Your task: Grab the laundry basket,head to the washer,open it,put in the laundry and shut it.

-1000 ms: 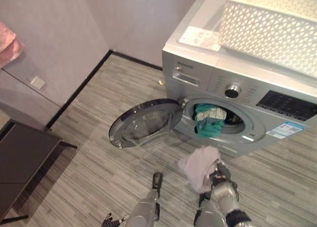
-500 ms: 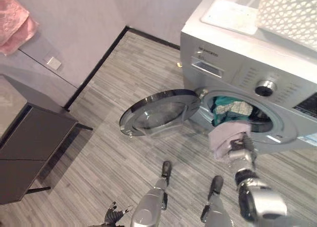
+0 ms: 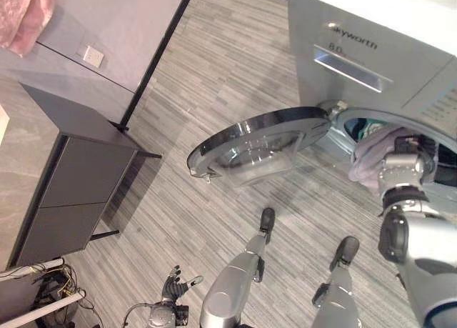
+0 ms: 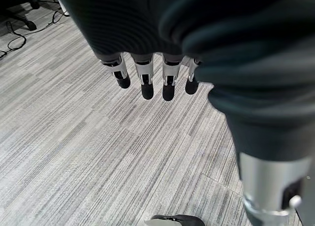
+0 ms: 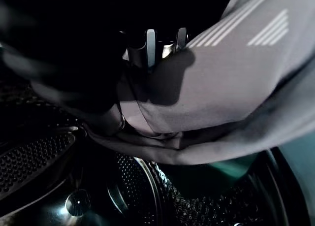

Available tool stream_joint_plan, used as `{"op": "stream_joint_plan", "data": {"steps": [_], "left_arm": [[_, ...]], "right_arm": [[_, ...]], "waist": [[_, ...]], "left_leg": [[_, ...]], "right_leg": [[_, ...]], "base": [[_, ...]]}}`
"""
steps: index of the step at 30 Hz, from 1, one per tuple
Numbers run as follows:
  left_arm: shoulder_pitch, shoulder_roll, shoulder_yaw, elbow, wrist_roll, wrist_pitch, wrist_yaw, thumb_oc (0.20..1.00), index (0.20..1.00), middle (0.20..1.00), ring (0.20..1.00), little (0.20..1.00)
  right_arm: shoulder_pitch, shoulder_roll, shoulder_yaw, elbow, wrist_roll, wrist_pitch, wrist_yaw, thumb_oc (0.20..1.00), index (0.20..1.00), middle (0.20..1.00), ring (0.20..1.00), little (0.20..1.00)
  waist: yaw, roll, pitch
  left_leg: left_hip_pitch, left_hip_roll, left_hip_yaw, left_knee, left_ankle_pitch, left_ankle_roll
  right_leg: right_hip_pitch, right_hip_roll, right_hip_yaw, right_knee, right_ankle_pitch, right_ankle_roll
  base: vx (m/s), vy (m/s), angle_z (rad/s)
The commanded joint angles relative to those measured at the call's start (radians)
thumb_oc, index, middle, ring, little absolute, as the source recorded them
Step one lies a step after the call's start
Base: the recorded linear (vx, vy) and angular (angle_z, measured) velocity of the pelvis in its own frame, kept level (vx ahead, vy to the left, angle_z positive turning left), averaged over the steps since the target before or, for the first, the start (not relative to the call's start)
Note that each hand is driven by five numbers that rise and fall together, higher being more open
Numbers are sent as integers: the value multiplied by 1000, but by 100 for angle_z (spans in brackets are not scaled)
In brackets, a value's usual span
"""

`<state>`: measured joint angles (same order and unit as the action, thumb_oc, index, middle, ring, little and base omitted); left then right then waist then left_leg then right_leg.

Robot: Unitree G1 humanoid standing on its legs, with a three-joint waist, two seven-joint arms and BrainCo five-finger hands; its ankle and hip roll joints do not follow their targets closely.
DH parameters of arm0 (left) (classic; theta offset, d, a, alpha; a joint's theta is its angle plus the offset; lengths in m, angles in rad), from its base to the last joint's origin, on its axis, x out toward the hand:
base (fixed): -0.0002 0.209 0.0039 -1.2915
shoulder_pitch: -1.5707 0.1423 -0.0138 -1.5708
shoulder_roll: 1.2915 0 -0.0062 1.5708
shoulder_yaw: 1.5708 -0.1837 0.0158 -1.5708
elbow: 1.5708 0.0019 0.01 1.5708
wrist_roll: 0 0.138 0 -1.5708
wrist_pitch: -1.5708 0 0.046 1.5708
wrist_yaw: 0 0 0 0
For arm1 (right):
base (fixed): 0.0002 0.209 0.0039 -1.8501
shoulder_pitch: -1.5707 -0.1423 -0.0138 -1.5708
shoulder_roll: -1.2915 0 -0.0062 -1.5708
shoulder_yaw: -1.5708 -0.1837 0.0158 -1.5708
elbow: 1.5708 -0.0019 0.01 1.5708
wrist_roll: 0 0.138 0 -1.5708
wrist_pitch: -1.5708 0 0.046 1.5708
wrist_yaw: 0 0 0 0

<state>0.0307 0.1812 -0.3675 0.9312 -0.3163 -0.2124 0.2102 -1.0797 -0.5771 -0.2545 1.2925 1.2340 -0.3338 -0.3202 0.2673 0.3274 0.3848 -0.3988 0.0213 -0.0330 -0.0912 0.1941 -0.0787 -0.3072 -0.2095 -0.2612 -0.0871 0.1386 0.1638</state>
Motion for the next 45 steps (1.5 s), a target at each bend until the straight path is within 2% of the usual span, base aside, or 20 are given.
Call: {"op": "stream_joint_plan", "data": {"steps": [1, 3, 10, 11, 14, 18, 24, 25, 27, 28, 30, 33, 35, 36, 39, 40, 41, 42, 44, 45], "left_arm": [[-45, 98, -56, -19, -39, -17, 12, 1000, 1000, 1000, 1000, 1000], [-44, 106, -55, -30, -40, -17, 14, 1000, 1000, 1000, 1000, 1000], [-6, 156, -22, -110, -84, -27, 15, 1000, 1000, 1000, 1000, 1000], [16, 167, -14, -115, -75, -28, 9, 1000, 1000, 1000, 1000, 1000], [27, 171, 8, -121, -73, -28, 7, 1000, 1000, 1000, 1000, 1000], [47, 176, 14, -167, -88, -29, 3, 1000, 1000, 1000, 1000, 1000], [63, 176, 25, -155, -99, -35, 3, 1000, 1000, 1000, 1000, 1000], [72, 189, 27, -156, -104, -37, -3, 1000, 1000, 1000, 1000, 1000], [78, 189, 30, -154, -107, -36, -2, 1000, 1000, 1000, 1000, 1000], [84, 195, 29, -132, -101, -32, 1, 1000, 1000, 1000, 1000, 1000], [82, 194, 27, -127, -96, -31, 3, 1000, 1000, 1000, 1000, 1000], [85, 200, 27, -119, -91, -22, 12, 1000, 1000, 1000, 1000, 1000], [92, 215, 37, -159, -100, -26, 4, 1000, 1000, 1000, 1000, 1000], [94, 217, 38, -160, -101, -25, 4, 1000, 1000, 1000, 1000, 1000], [83, 225, 49, -179, -129, -26, -7, 1000, 1000, 1000, 1000, 1000], [71, 247, 55, -220, -159, -28, -27, 1000, 1000, 1000, 1000, 1000], [73, 250, 55, -222, -160, -27, -27, 1000, 1000, 1000, 1000, 1000], [68, 256, 58, -245, -183, -34, -29, 1000, 1000, 1000, 1000, 1000], [71, 262, 58, -266, -192, -37, -29, 1000, 1000, 1000, 1000, 1000], [70, 258, 58, -281, -196, -38, -28, 1000, 1000, 1000, 1000, 1000]], "right_arm": [[-163, -197, 116, -52, -24, -48, -30, 200, 200, 200, 200, 200], [-198, -223, 138, -66, -32, -57, -47, 200, 200, 200, 200, 200], [-505, -515, 333, -200, -104, -119, -162, 200, 200, 200, 200, 200], [-569, -576, 418, -214, -139, -109, -163, 200, 200, 200, 200, 200], [-618, -608, 524, -200, -196, -81, -159, 200, 200, 200, 200, 200], [-588, -568, 445, -226, -116, -136, -144, 200, 200, 200, 200, 200], [-622, -523, 494, -291, -154, -141, -149, 200, 200, 200, 200, 200], [-651, -518, 532, -376, -205, -165, -173, 200, 200, 200, 200, 200], [-687, -518, 557, -385, -220, -170, -196, 200, 200, 200, 200, 200], [-762, -524, 616, -395, -262, -167, -242, 200, 200, 200, 200, 200], [-800, -524, 652, -410, -290, -163, -269, 200, 200, 200, 200, 200], [-865, -504, 718, -482, -346, -170, -320, 200, 200, 200, 200, 200], [-820, -447, 718, -571, -337, -195, -276, 200, 200, 200, 200, 200], [-816, -447, 715, -571, -336, -195, -274, 200, 200, 200, 200, 200], [-731, -411, 682, -545, -218, -188, -148, 200, 200, 200, 200, 200], [-649, -381, 622, -407, -90, -150, -38, 200, 200, 200, 200, 200], [-651, -383, 621, -400, -82, -150, -28, 200, 200, 200, 200, 200], [-631, -373, 601, -294, -73, -103, -16, 200, 200, 200, 200, 200], [-622, -373, 580, -248, -76, -83, -16, 200, 200, 200, 200, 200], [-613, -368, 563, -228, -82, -71, -17, 200, 200, 200, 200, 200]], "waist": [[46, -3, -11], [49, -3, -15], [49, -3, -52], [46, -12, -67], [42, -11, -73], [46, 11, -76], [59, 17, -83], [58, 7, -88], [58, 3, -93], [53, -17, -104], [48, -19, -104], [36, -48, -112], [25, -78, -90], [26, -80, -91], [23, -98, -61], [30, -92, -33], [32, -96, -36], [36, -82, -22], [41, -65, -10], [39, -56, -6]], "left_leg": [[-118, -23, -22, 87, -102, -34], [-126, -27, -22, 91, -104, -34], [-143, -52, -33, 54, -93, -45], [-142, -56, -37, 28, -86, -49], [-140, -56, -40, 13, -77, -50], [-150, -58, -36, 10, -77, -48], [-165, -57, -34, 7, -72, -54], [-168, -56, -41, 8, -70, -54], [-170, -56, -42, 7, -72, -54], [-167, -57, -46, 6, -75, -55], [-165, -57, -46, 6, -76, -55], [-152, -54, -45, 10, -86, -49], [-180, -51, -31, 87, -121, -31], [-184, -52, -29, 94, -124, -30], [-236, -50, -21, 172, -154, -17], [-287, -52, -18, 232, -173, -9], [-293, -52, -17, 238, -176, -9], [-311, -60, -23, 271, -205, -9], [-344, -64, -19, 300, -196, -2], [-348, -68, -24, 315, -220, -4]], "right_leg": [[-41, -60, 40, 197, -234, 7], [-45, -61, 41, 195, -232, 8], [-74, -75, 32, 199, -234, 19], [-76, -78, 28, 193, -229, 23], [-84, -78, 29, 193, -228, 24], [-112, -81, 37, 203, -231, 24], [-135, -78, 47, 207, -231, 25], [-142, -74, 49, 218, -236, 23], [-142, -73, 47, 219, -237, 22], [-137, -70, 47, 215, -235, 22], [-133, -69, 47, 213, -234, 21], [-116, -68, 47, 211, -234, 19], [-124, -69, 59, 220, -229, 18], [-127, -69, 61, 221, -229, 18], [-157, -70, 78, 239, -222, 13], [-206, -69, 100, 278, -229, 11], [-212, -70, 102, 283, -231, 11], [-252, -68, 129, 338, -260, 8], [-299, -68, 137, 381, -261, 2], [-314, -66, 151, 409, -284, 2]], "base": [[46, 20, 5], [48, 29, 4], [50, 40, 7], [80, 68, 18], [30, 31, 11], [4, 13, 0], [7, 22, -4], [9, -6, -4], [7, -9, -2], [37, -14, 0], [16, -1, 1], [34, -1, -3], [-31, -14, -8], [-50, -28, -14], [-67, -34, -20], [-78, -28, -26], [-2, -13, -33], [49, 14, -25], [-25, 32, -9], [-19, 23, 15]]}}
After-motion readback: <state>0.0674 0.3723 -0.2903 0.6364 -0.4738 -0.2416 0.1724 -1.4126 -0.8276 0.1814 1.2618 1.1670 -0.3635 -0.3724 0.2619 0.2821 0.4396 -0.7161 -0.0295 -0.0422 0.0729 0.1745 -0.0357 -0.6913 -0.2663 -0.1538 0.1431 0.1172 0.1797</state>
